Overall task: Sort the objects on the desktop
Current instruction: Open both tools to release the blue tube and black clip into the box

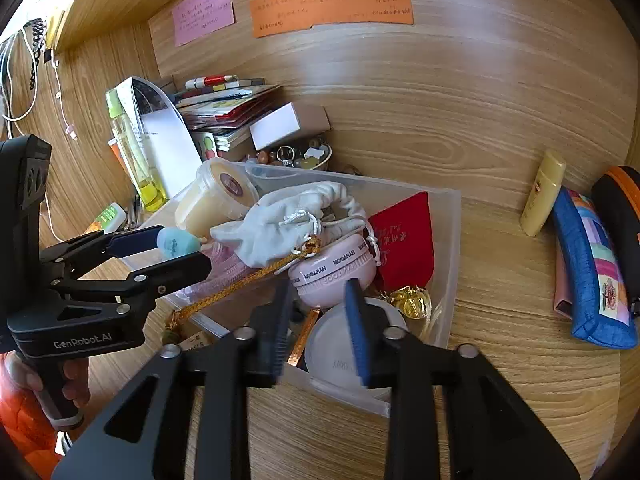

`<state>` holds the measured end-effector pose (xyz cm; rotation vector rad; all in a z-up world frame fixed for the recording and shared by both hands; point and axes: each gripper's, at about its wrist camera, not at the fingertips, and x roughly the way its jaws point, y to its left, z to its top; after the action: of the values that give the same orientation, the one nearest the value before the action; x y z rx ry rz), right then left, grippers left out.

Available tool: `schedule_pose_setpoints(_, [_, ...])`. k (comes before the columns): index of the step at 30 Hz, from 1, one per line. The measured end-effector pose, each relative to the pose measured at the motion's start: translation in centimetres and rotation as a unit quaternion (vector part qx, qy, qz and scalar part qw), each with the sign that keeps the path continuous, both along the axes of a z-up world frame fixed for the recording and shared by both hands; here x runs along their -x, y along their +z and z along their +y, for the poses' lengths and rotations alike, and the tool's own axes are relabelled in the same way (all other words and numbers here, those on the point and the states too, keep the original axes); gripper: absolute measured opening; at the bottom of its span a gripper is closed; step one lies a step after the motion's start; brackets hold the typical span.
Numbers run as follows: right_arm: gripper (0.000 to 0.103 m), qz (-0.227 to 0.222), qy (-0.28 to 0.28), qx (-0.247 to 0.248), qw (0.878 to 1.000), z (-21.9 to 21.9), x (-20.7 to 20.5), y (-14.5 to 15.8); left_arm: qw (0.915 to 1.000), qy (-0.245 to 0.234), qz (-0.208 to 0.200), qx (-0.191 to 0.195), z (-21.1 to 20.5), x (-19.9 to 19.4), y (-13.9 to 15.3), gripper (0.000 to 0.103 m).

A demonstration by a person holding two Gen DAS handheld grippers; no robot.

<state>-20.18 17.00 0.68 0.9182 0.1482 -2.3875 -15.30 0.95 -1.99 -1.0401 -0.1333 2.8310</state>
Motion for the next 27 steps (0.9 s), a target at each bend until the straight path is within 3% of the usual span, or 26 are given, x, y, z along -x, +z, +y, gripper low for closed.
schedule_pose_setpoints(7, [0.049, 0.01, 0.005, 0.018, 1.0, 0.3, -0.5, 0.7, 1.0, 0.007, 0.002, 0.004, -0.1, -0.8, 0.6, 0.074])
schedule_pose_setpoints(15, [0.05, 0.029, 0.006, 0.029, 0.999, 0.8, -1.8, 2.0, 0.9999, 0.011, 0.008, 0.01, -0.1, -1.6, 1.4, 0.076])
schedule_pose_setpoints(17, [0.059, 0.038, 0.004, 0.027, 0.999, 0.8, -2.4, 2.4, 0.9998, 0.013, 0.011, 0.012, -0.1, -2.1, 1.7, 0.076])
schedule_pose_setpoints(19, [0.061, 0.043, 0.002, 0.027, 0.999, 1.0, -3.0, 2.8, 0.9998, 0.014, 0.013, 0.01, -0.3, -2.6, 1.9, 0.076])
schedule_pose_setpoints(27, [0.061, 0.036, 0.01, 0.025, 0.999, 0.3, -5.0, 3.1, 0.9993, 0.027, 0.024, 0.008, -1.7, -4.9, 2.4, 0.085])
